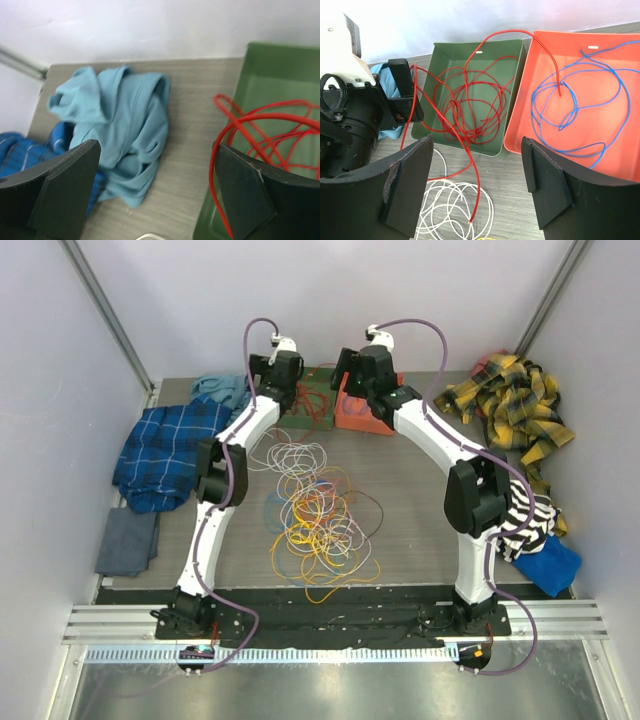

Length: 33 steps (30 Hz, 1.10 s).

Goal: Untangle the cables

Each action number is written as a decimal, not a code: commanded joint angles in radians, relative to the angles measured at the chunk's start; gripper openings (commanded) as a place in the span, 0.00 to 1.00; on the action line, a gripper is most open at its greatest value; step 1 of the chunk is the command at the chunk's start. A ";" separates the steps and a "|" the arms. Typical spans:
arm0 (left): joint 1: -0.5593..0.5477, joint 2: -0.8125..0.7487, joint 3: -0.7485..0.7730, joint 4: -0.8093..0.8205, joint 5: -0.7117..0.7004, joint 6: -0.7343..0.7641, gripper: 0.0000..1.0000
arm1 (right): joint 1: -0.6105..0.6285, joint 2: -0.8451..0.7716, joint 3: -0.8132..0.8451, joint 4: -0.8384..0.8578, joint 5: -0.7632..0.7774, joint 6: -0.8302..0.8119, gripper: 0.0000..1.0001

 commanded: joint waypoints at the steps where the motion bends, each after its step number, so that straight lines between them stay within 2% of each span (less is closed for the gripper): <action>1: -0.011 -0.083 -0.005 -0.086 -0.083 -0.017 1.00 | 0.006 -0.074 -0.015 0.048 0.012 0.009 0.79; 3: -0.025 -0.142 -0.052 -0.107 0.018 -0.062 1.00 | 0.006 -0.073 -0.018 0.054 0.003 0.015 0.79; 4: -0.039 -0.157 -0.071 -0.104 0.145 -0.063 1.00 | 0.008 -0.070 -0.018 0.054 -0.001 0.022 0.79; 5: -0.048 -0.160 -0.079 -0.112 0.192 -0.063 1.00 | 0.009 -0.070 -0.018 0.054 -0.005 0.022 0.79; 6: -0.060 -0.152 -0.038 -0.133 0.184 -0.062 1.00 | 0.011 -0.070 -0.020 0.054 -0.006 0.026 0.79; 7: -0.086 -0.122 -0.005 -0.177 0.034 -0.051 1.00 | 0.011 -0.076 -0.020 0.051 -0.008 0.030 0.78; 8: -0.094 -0.102 0.024 -0.190 -0.022 -0.035 1.00 | 0.012 -0.080 -0.027 0.054 -0.006 0.030 0.79; 11: -0.091 -0.092 0.064 -0.222 -0.111 -0.033 1.00 | 0.012 -0.109 -0.050 0.062 0.003 0.026 0.79; 17: -0.042 -0.150 -0.014 -0.283 -0.165 -0.122 1.00 | 0.011 -0.130 -0.060 0.060 0.008 0.024 0.79; 25: -0.031 -0.187 -0.134 -0.284 -0.286 -0.073 1.00 | 0.014 -0.140 -0.077 0.062 0.002 0.033 0.78; 30: -0.025 -0.273 -0.243 -0.296 -0.221 -0.146 1.00 | 0.012 -0.140 -0.113 0.080 -0.017 0.045 0.78; 33: 0.004 -0.357 -0.318 -0.326 -0.098 -0.269 1.00 | 0.012 -0.142 -0.150 0.109 -0.046 0.062 0.78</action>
